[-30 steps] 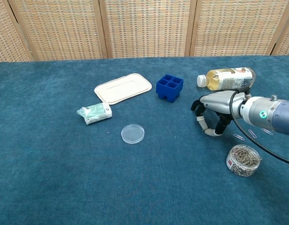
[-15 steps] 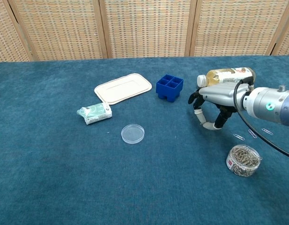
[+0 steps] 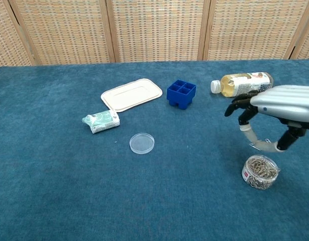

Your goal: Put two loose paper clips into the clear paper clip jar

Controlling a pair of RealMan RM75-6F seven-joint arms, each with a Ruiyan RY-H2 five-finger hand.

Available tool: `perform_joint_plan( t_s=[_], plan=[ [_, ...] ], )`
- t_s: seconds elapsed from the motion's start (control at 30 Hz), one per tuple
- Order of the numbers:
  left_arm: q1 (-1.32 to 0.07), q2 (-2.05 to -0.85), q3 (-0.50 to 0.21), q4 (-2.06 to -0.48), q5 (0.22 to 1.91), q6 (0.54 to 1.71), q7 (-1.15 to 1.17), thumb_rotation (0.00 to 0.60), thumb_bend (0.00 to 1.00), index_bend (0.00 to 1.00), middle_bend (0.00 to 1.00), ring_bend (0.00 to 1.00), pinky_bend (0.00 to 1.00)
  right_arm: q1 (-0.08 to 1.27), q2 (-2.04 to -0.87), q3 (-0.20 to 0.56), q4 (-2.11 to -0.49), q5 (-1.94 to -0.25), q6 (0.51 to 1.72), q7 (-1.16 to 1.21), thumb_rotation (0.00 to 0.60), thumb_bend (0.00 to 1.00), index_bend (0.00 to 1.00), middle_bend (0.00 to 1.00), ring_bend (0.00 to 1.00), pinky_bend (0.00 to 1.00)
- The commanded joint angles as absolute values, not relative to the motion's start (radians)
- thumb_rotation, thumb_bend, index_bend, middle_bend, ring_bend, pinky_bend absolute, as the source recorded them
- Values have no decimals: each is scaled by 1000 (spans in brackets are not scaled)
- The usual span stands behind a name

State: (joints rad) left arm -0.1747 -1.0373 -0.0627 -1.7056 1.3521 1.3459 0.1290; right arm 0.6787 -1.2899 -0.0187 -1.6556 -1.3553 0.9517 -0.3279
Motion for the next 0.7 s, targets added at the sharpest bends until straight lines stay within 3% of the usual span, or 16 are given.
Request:
perform_joint_plan(
  t_s=[0.03,0.7],
  plan=[
    [-175,-1038,-62,-1706,1353,1346,130,600,114,0,0,0,0,667,-1288,-31,-1648,-1366,953,-320,600,474,631,133,0,0],
    [-176,-1038,-63,-1706,1350,1343,133,600,114,0,0,0,0,633,-1345,-48,-1568,-1368,909,-308,600,474,631,134,0,0]
  ],
)
